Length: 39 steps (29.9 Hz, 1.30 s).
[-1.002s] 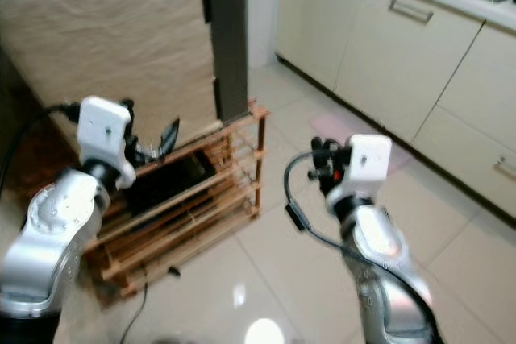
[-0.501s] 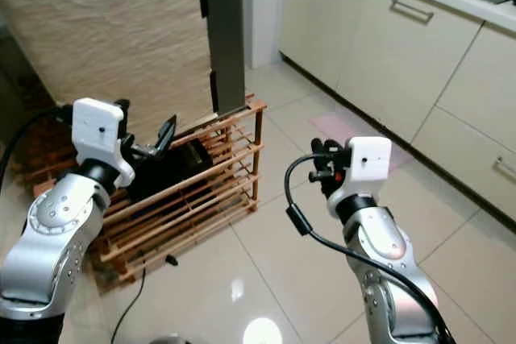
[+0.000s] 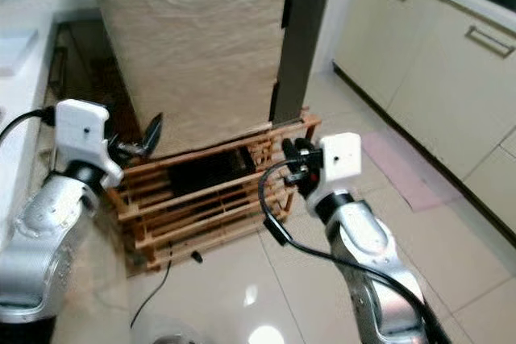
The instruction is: Restocking fridge
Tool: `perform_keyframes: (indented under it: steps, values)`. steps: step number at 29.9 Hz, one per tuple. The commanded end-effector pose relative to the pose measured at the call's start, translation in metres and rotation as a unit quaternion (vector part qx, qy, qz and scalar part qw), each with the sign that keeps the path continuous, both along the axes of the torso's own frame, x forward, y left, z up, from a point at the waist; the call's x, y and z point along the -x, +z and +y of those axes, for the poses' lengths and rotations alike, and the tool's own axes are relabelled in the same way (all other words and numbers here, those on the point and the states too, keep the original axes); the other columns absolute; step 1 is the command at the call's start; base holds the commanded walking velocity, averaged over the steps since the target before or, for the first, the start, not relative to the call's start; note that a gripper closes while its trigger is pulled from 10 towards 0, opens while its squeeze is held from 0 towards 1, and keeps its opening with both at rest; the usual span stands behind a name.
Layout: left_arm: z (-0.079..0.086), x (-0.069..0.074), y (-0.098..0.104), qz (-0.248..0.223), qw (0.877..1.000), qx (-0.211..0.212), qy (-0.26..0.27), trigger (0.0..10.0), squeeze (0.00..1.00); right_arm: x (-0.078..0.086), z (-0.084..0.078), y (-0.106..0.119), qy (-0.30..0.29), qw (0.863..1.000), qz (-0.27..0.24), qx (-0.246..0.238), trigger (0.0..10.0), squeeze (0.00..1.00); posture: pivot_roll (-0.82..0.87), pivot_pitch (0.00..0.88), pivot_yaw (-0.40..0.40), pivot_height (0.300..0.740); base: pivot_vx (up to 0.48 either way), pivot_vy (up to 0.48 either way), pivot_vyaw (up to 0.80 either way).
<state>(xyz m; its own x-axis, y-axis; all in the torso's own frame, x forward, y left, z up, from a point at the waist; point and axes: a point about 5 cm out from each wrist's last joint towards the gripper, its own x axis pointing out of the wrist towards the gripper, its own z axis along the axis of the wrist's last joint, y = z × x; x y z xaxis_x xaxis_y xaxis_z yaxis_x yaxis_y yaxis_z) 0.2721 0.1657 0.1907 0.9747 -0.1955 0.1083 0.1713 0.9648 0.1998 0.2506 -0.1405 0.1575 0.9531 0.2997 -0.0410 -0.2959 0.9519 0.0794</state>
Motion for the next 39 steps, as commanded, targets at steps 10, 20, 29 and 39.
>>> perform_keyframes:
  steps: [10, 20, 29, 39]
  values:
    - [-0.005, 0.001, 0.003, -0.01, 0.999, 0.028, -0.011, 10.0, 0.0, 0.004, -0.01, 0.0, -0.014, 1.0, 0.001, 0.002, 10.0, 0.0, 0.02, 0.001, -0.005, 0.74, 0.035, 0.0, 0.0]
    - [0.02, 0.0, 0.017, -0.039, 0.996, 0.076, 0.017, 10.0, 1.0, 0.009, -0.007, 0.003, 0.036, 0.999, -0.012, -0.003, 10.0, 0.0, 0.03, 0.0, -0.012, 0.74, 0.0, 0.0, 0.0]
    - [0.027, -0.017, 0.023, -0.034, 0.998, 0.06, 0.01, 10.0, 1.0, 0.006, -0.002, 0.02, 0.083, 0.995, -0.05, 0.0, 10.0, 0.0, 0.03, 0.0, -0.01, 0.74, 0.0, 0.0, 0.0]
    - [0.032, -0.029, 0.032, -0.04, 0.997, 0.058, 0.031, 10.0, 0.95, 0.006, -0.001, 0.024, 0.099, 0.993, -0.065, 0.013, 10.0, 0.0, 0.03, 0.0, -0.002, 0.74, 0.0, 0.0, 0.0]
